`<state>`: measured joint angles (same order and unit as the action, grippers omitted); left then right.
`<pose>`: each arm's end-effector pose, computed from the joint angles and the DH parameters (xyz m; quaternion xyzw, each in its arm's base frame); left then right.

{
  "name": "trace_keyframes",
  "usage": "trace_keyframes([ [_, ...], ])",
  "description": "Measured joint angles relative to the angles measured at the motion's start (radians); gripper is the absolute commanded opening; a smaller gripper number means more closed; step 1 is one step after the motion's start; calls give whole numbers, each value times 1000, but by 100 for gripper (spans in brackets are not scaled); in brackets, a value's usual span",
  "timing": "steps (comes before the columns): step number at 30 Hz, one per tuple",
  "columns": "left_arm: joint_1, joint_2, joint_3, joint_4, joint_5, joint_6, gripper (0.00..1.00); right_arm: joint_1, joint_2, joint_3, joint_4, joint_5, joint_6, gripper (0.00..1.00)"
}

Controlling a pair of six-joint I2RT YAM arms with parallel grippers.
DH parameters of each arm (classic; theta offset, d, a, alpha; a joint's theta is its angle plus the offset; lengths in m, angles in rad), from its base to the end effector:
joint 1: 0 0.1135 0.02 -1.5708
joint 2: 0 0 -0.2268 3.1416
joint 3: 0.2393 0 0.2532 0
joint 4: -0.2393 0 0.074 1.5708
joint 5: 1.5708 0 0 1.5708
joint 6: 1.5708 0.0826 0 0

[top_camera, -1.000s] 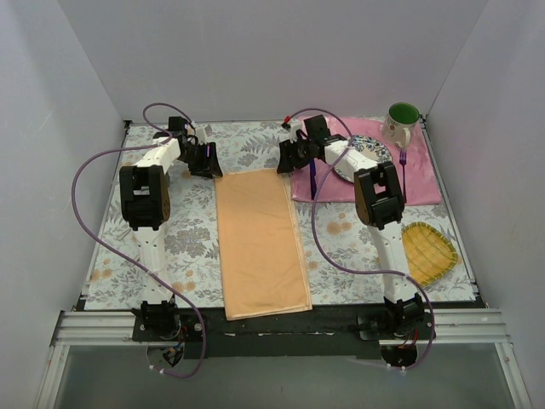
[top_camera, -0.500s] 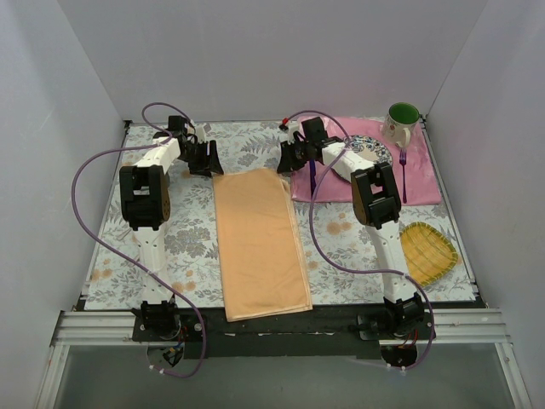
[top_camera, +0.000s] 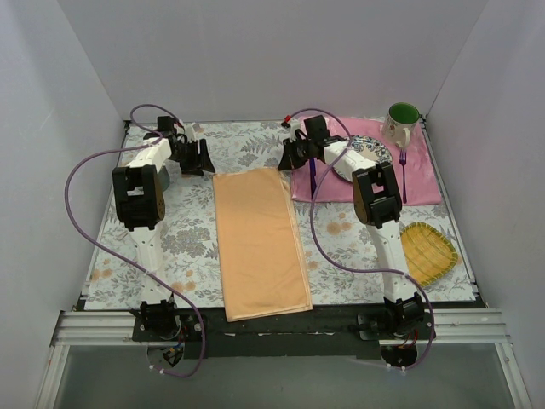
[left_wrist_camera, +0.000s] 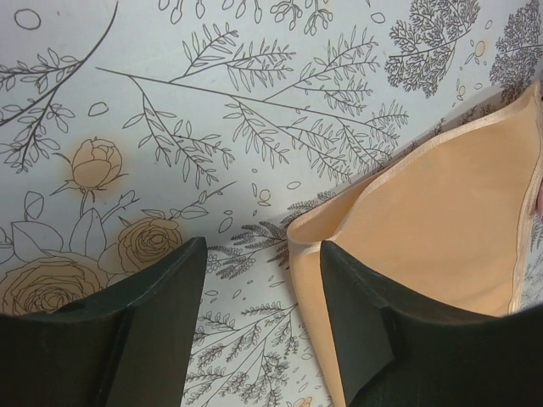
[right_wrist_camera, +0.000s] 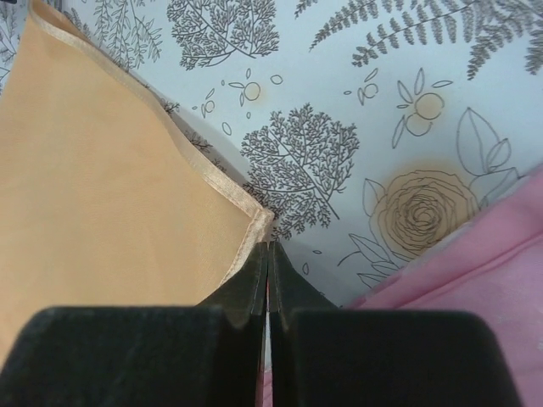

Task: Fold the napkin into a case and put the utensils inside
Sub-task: Smooth out the rectangle-folded napkin at the center of the board.

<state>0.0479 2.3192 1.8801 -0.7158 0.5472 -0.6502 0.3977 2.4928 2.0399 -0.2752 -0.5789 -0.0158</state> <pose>0.4824 -0.0199 0.0972 -0.2698 0.9043 -0.3114 0.1114 0.4942 0.2566 0.1016 -0.2938 0.8320 0.3301 0.3354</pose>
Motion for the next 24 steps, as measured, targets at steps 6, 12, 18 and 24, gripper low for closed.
trace_keyframes([
  [6, -1, 5, 8, 3, 6, 8, 55, -19, 0, 0, 16, 4, 26, 43],
  [12, -2, 13, 17, 5, 20, 8, 55, -26, 0, 0, 24, 3, 35, 39],
  [18, -2, 13, 13, 13, 25, 8, 57, -16, 0, 8, 43, 2, 45, 36],
  [24, -2, 13, 12, 14, 37, 7, 59, 2, 1, 26, 61, 9, 45, 40],
])
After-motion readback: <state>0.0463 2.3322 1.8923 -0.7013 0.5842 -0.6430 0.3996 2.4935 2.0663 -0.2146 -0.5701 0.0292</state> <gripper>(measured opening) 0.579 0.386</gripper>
